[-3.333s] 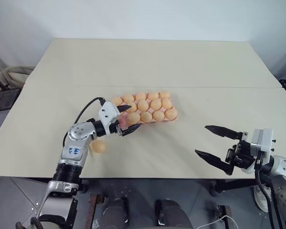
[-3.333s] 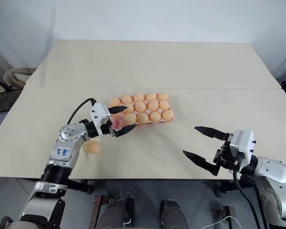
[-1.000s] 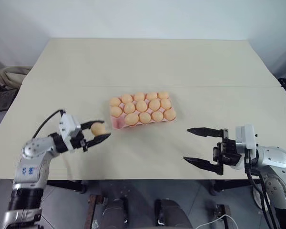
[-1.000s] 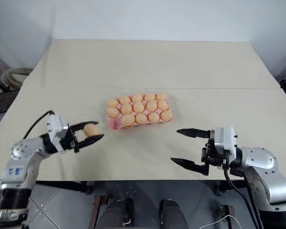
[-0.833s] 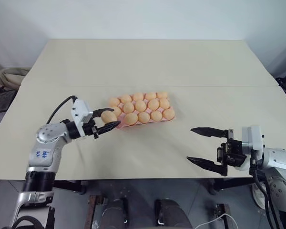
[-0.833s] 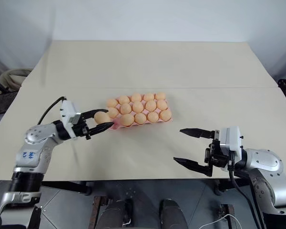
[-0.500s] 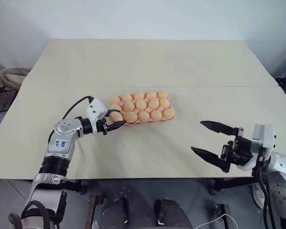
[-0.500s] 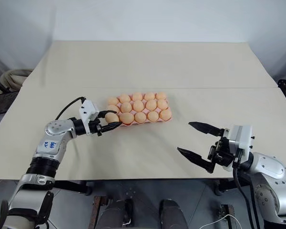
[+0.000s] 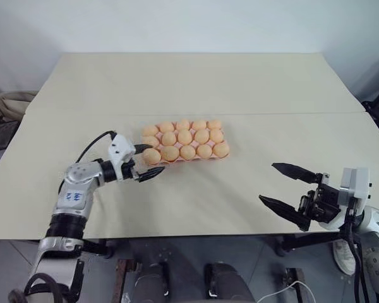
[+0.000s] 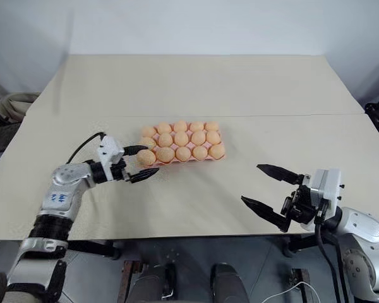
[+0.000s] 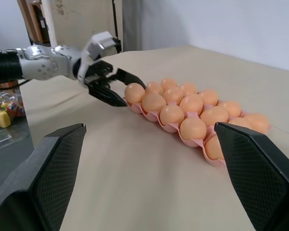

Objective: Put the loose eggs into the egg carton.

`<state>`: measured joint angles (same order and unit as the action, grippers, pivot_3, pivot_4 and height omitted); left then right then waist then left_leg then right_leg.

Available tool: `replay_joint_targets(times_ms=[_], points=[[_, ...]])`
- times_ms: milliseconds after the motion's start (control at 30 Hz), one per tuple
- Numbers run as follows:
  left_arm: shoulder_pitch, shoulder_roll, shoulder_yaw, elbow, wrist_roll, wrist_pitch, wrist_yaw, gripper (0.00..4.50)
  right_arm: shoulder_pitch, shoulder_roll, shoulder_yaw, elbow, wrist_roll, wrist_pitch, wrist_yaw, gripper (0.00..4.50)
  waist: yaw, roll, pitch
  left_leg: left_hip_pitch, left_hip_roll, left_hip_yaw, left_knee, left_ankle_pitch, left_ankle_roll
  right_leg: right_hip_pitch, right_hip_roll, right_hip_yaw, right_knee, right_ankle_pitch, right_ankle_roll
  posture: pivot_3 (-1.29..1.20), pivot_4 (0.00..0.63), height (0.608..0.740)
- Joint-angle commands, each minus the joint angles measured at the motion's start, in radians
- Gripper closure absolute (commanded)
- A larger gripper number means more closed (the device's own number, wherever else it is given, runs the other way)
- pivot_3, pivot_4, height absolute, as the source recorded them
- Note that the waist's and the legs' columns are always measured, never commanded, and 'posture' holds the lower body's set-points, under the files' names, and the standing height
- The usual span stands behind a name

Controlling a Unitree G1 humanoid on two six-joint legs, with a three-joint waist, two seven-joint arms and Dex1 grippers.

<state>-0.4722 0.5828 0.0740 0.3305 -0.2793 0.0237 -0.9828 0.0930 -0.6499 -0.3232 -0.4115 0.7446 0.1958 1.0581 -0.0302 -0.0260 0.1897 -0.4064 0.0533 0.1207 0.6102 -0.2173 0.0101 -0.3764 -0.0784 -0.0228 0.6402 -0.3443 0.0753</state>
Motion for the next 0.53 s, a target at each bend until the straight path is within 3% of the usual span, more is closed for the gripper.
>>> replay_joint_targets(times_ms=[33, 267, 533], points=[[0.043, 0.048, 0.082, -0.109, -0.08, 0.005, -0.039, 0.05, -0.016, -0.005, -0.008, 0.011, 0.004, -0.016, 0.019, 0.0, 0.002, 0.0, 0.0, 0.0, 0.0, 0.0, 0.0, -0.001, -0.002, 0.0, 0.0, 0.0, 0.0, 0.0, 0.0, 0.0, 0.15, 0.74], [0.221, 0.151, 0.232, -0.228, -0.124, 0.001, -0.034, 0.05, -0.04, -0.009, -0.004, 0.069, -0.016, -0.03, 0.059, 0.0, 0.002, 0.0, 0.0, 0.0, 0.0, 0.0, -0.001, -0.003, -0.004, 0.0, -0.002, 0.0, -0.003, -0.001, -0.001, 0.0, 0.15, 0.74], [0.371, 0.148, 0.273, -0.373, -0.12, -0.047, -0.013, 0.05, -0.052, -0.035, -0.034, 0.123, -0.032, -0.05, 0.093, 0.0, 0.002, 0.0, 0.0, 0.0, -0.001, 0.0, -0.012, -0.003, -0.005, -0.001, -0.003, 0.0, -0.012, -0.001, -0.002, 0.0, 0.15, 0.74]])
